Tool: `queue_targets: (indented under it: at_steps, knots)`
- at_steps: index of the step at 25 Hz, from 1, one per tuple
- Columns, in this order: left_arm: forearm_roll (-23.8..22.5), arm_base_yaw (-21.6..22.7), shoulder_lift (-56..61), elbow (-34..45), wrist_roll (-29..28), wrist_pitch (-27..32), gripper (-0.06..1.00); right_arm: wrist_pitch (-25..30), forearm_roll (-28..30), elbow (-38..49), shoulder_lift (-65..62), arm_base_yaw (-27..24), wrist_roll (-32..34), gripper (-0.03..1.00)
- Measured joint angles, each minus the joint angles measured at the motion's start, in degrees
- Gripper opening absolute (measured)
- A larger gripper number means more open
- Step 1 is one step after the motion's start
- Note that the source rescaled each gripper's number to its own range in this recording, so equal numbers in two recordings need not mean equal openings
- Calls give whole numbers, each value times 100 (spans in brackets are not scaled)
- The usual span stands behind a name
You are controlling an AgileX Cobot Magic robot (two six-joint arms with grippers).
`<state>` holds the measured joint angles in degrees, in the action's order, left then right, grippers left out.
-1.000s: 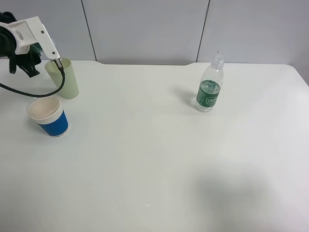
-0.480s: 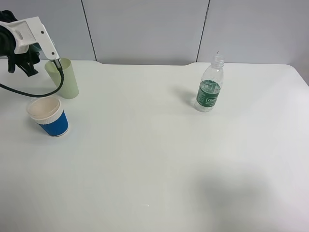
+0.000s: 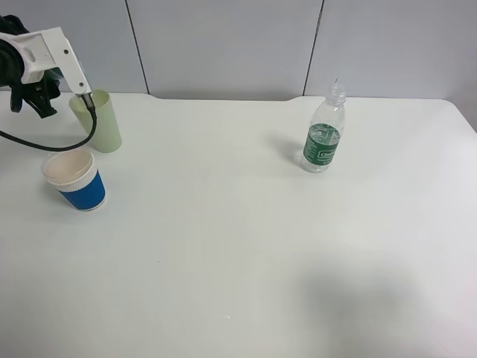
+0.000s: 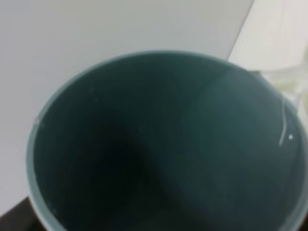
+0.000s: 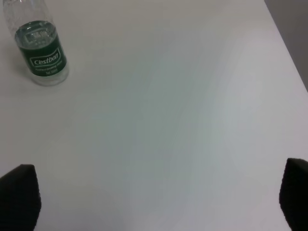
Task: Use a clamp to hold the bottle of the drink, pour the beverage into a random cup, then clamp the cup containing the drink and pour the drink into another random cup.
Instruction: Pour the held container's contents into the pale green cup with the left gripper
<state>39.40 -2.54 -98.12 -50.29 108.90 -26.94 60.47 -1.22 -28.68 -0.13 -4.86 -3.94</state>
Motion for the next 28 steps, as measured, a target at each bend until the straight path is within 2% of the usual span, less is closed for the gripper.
queue_targets:
  at_steps: [12, 28]
  knots:
    - [0, 0, 0, 0, 112, -105, 0, 0, 0, 0, 0, 0, 0, 100]
    - [-16, 0, 0, 0, 622, -302, 0, 0, 0, 0, 0, 0, 0, 100]
